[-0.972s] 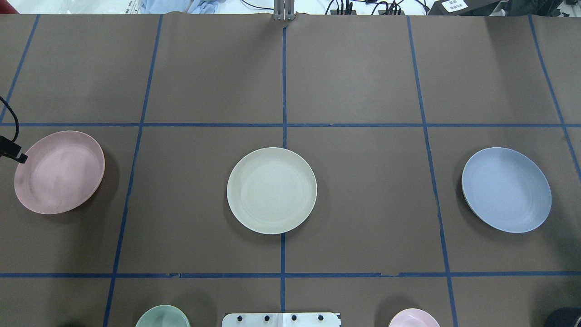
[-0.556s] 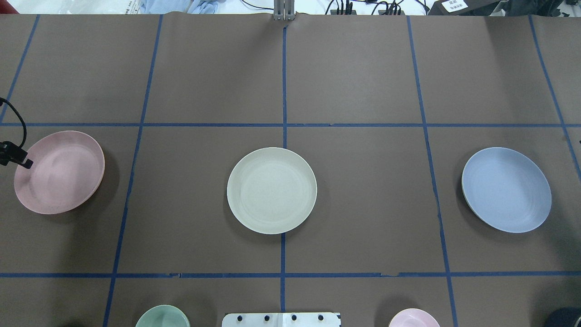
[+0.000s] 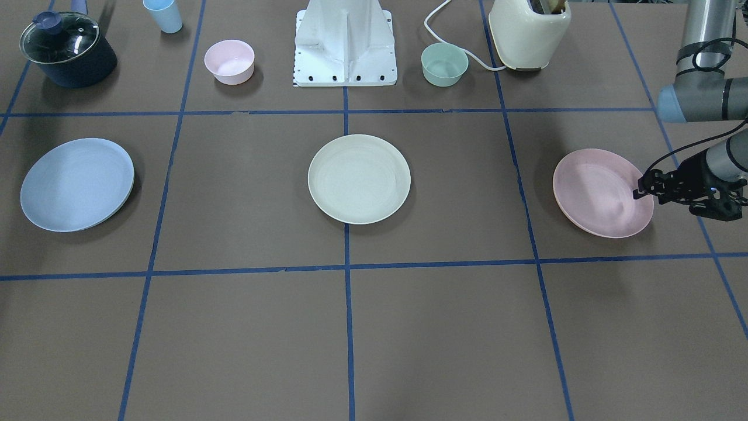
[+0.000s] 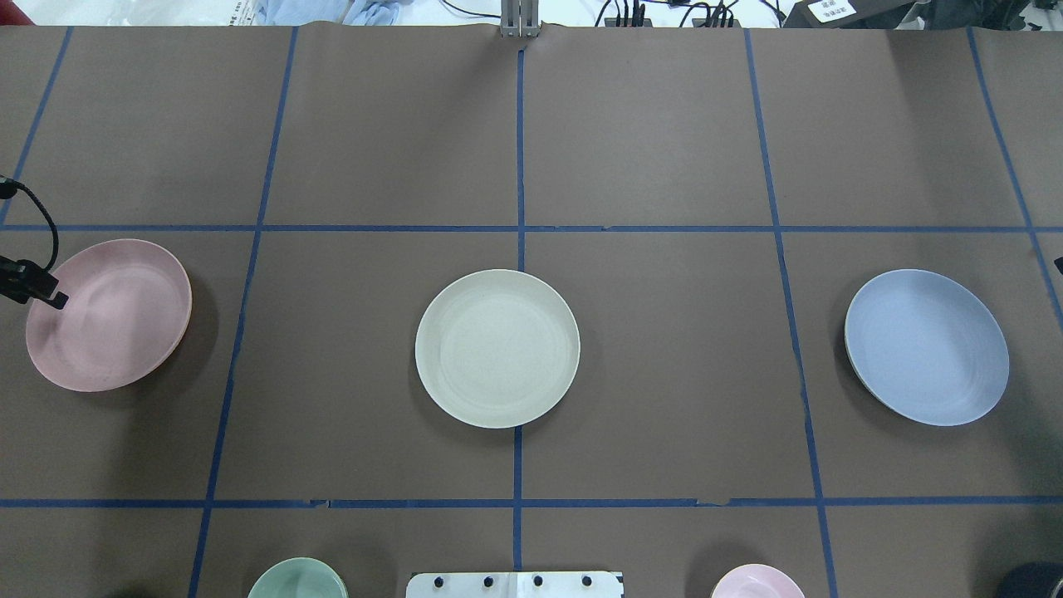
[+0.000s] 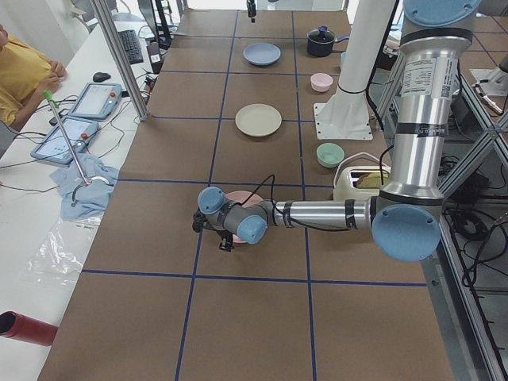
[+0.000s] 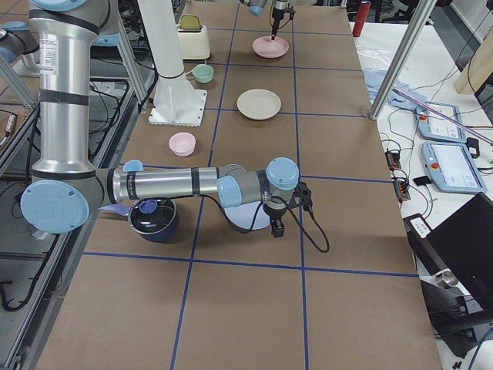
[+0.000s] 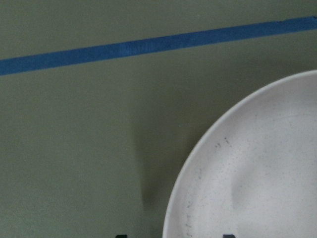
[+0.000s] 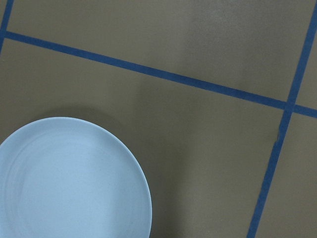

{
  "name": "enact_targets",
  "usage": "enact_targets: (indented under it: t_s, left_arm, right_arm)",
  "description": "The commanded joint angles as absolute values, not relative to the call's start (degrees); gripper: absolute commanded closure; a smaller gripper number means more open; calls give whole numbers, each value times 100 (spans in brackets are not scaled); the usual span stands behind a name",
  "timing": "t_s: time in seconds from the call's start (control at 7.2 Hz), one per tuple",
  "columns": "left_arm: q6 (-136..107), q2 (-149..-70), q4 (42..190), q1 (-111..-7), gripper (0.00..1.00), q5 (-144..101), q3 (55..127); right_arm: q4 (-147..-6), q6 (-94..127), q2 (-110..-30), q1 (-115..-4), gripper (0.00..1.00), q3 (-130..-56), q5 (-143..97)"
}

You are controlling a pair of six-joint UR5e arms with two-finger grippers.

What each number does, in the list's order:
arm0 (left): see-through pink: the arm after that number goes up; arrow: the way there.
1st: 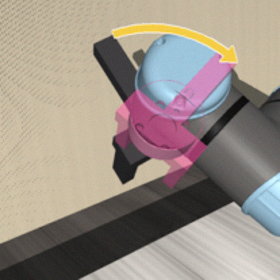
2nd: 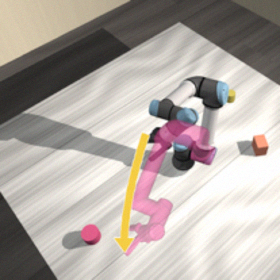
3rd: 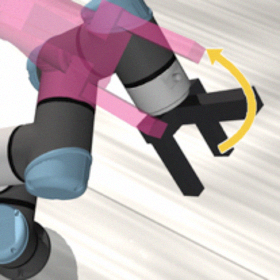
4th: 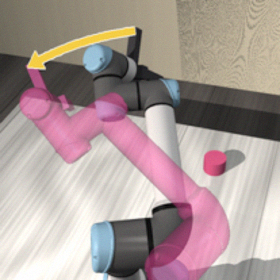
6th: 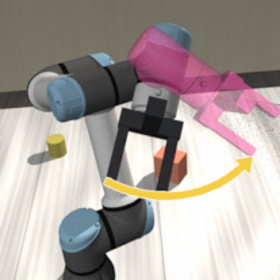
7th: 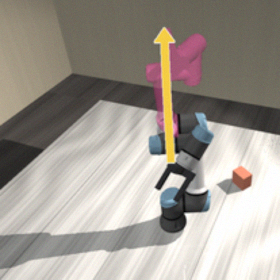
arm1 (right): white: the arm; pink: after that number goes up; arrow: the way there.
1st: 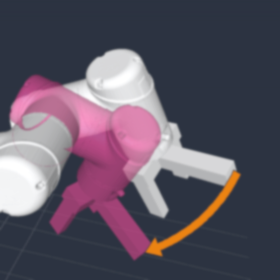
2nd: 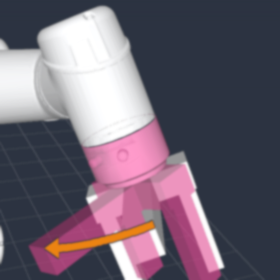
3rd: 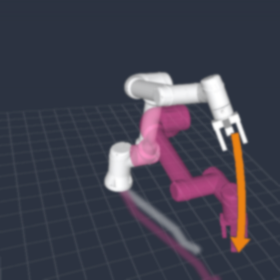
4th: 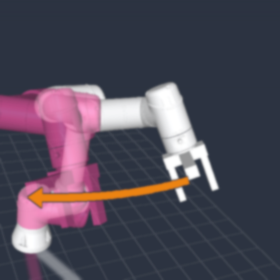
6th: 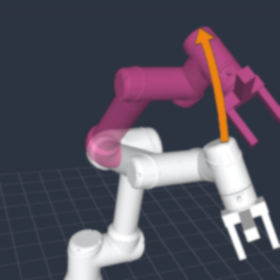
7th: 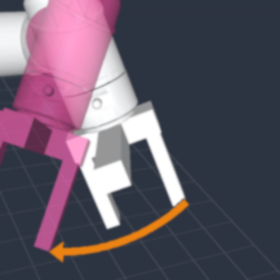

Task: Stack three plates with pink and blue
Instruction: 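Lower the left gripper to the rim of the pink plate and grasp it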

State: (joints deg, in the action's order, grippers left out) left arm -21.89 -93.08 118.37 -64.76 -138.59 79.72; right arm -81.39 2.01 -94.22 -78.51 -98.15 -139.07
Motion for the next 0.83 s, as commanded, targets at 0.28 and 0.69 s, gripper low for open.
enact_targets:
  t_s: [0.28,0.69]
  left_arm:
    - [-2197,-9369,11848,-6451,100,-13843,7866]
    - [-2232,-9605,11742,-6451,100,-14069,7901]
  right_arm:
    - [-8139,211,-9422,-7849,0,-9897,-13931]
    - [-8130,211,-9422,-7849,0,-9905,-13931]
